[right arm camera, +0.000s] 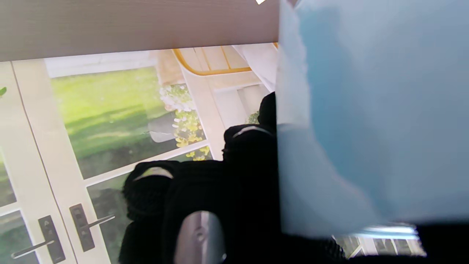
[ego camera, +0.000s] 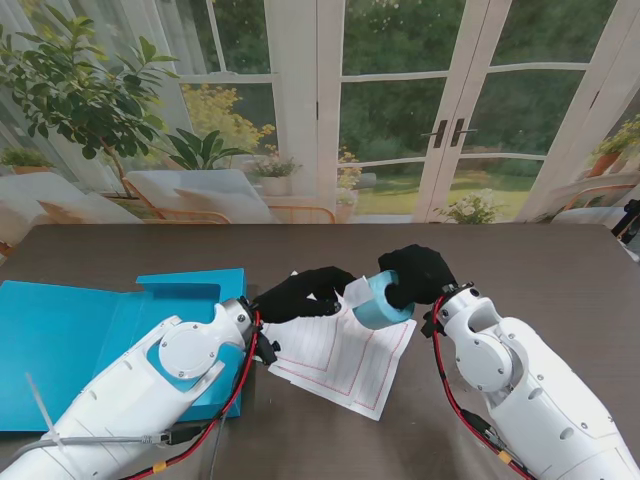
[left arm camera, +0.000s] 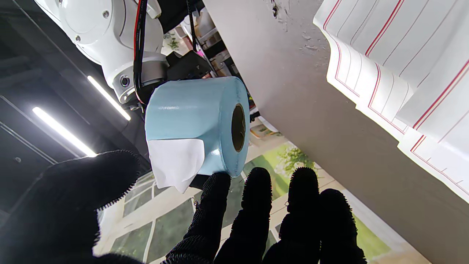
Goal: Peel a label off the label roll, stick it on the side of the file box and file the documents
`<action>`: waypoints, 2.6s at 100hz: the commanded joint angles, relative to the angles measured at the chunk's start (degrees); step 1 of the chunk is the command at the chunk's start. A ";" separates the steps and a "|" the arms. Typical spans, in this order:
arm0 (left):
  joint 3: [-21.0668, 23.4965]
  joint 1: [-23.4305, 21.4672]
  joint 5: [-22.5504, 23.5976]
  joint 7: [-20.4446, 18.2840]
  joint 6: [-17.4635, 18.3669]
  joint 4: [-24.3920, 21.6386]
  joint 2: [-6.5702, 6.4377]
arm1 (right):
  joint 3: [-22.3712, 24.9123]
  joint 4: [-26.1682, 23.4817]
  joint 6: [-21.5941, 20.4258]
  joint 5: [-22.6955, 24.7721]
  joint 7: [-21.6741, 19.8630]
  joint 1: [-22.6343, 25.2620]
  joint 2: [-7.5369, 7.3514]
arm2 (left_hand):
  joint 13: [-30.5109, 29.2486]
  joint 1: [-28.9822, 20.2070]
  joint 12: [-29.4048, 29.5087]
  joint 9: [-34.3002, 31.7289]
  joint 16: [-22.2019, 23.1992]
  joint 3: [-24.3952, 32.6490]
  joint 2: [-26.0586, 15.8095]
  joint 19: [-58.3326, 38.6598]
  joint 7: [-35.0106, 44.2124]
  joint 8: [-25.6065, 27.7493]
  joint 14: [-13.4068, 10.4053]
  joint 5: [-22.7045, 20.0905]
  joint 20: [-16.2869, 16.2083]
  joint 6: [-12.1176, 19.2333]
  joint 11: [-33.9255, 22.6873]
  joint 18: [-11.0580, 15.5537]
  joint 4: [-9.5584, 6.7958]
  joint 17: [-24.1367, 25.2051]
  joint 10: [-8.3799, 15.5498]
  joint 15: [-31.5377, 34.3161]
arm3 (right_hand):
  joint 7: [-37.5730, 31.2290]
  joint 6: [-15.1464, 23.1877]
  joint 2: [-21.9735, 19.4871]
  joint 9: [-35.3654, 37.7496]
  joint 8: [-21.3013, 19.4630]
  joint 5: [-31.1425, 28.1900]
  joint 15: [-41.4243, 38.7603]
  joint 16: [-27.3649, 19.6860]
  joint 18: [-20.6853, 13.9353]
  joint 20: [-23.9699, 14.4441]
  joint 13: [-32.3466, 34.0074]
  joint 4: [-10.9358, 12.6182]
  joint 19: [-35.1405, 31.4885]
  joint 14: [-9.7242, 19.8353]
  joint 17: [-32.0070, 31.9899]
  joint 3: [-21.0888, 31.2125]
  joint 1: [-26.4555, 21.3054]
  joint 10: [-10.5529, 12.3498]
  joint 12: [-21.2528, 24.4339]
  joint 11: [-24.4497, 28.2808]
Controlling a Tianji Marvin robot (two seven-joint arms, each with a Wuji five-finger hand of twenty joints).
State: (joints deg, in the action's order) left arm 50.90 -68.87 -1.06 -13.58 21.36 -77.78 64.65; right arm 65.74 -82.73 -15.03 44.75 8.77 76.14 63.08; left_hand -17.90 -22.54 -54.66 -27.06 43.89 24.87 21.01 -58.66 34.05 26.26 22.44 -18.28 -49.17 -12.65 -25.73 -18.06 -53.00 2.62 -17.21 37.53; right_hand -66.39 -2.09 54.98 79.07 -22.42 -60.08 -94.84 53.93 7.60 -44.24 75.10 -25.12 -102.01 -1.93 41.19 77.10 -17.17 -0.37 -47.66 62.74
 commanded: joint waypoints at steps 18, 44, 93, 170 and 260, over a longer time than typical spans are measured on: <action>-1.93 0.82 1.48 3.97 1.07 2.51 2.23 | -0.54 -0.74 -0.04 0.46 -0.27 -0.23 0.23 | -3.42 -1.06 -3.49 -3.37 3.24 1.28 -0.06 -10.12 6.50 2.34 2.58 -1.81 -2.27 -0.67 -3.98 1.10 0.27 -1.87 -0.87 5.80 | -8.51 4.73 -2.87 3.95 -4.88 -3.95 -0.94 -0.28 0.73 -0.35 0.30 2.45 -3.72 5.21 25.59 12.86 -7.07 -4.84 0.11 -2.10; -3.65 1.73 -1.14 6.49 3.58 5.72 3.88 | -0.87 -1.01 0.36 0.45 -0.40 -0.27 0.25 | -9.06 -5.78 -8.36 -9.99 6.70 2.48 2.03 -14.31 13.36 4.53 3.67 -8.85 -3.29 -3.24 -10.00 -0.89 -4.19 -6.76 -1.63 14.09 | -8.61 5.00 -2.96 3.95 -4.77 -3.68 -0.75 -0.35 0.75 -0.31 0.30 2.43 -3.60 5.13 25.56 12.86 -7.07 -4.72 0.13 -2.31; -5.49 2.71 0.26 8.54 3.95 7.98 4.78 | -0.91 -1.21 1.42 0.46 -0.56 -0.19 0.26 | -16.13 -10.64 -15.97 -16.85 8.93 7.57 7.76 -17.06 20.58 2.64 3.29 -13.93 -7.25 -6.01 -14.77 -2.96 -13.01 -13.55 -0.28 21.59 | -8.64 5.05 -3.16 3.94 -4.73 -3.55 -0.65 -0.41 0.91 -0.21 0.31 2.43 -3.29 5.15 25.51 12.86 -7.15 -4.79 0.11 -2.50; -6.78 2.71 0.40 11.26 0.61 8.47 6.16 | -0.82 -2.25 5.27 -1.13 -3.48 0.04 0.17 | -24.80 -10.21 -20.91 -23.46 7.74 9.14 7.91 -19.59 23.61 1.18 4.14 -15.59 -5.76 -8.19 -15.63 -8.80 -12.29 -21.08 -0.78 25.95 | -8.50 4.28 -2.44 3.93 -4.45 -3.92 -0.72 -0.12 0.62 -0.53 0.30 2.34 -3.58 5.15 25.54 12.86 -7.71 -4.94 0.10 -2.32; -1.97 -0.88 6.31 13.62 -0.74 3.49 4.47 | -1.62 -2.32 7.81 1.25 -2.21 0.04 0.15 | -20.83 -4.59 -14.51 -14.91 9.25 2.04 3.55 -18.96 18.64 6.34 1.50 -11.38 -7.51 -6.19 -17.19 -6.20 -3.86 -17.64 -0.39 26.01 | -8.34 4.38 -2.74 3.95 -4.63 -3.82 -0.66 -0.11 0.78 -0.55 0.33 2.30 -3.40 5.56 25.53 12.84 -7.64 -4.86 0.04 -2.64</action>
State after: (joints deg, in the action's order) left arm 48.75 -69.54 5.79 1.15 20.71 -73.84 68.88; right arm 64.16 -84.19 -7.51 45.79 7.01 76.29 63.00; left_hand -39.54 -29.11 -68.30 -43.55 52.46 26.97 26.05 -76.41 53.03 32.02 24.14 -31.44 -55.83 -19.82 -42.60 -25.98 -59.48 -16.03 -17.83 61.56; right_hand -66.36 -2.28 58.38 79.49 -22.42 -60.08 -94.59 53.81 7.68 -44.24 75.14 -27.41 -102.01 -2.20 41.19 77.16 -18.73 -0.55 -47.66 61.59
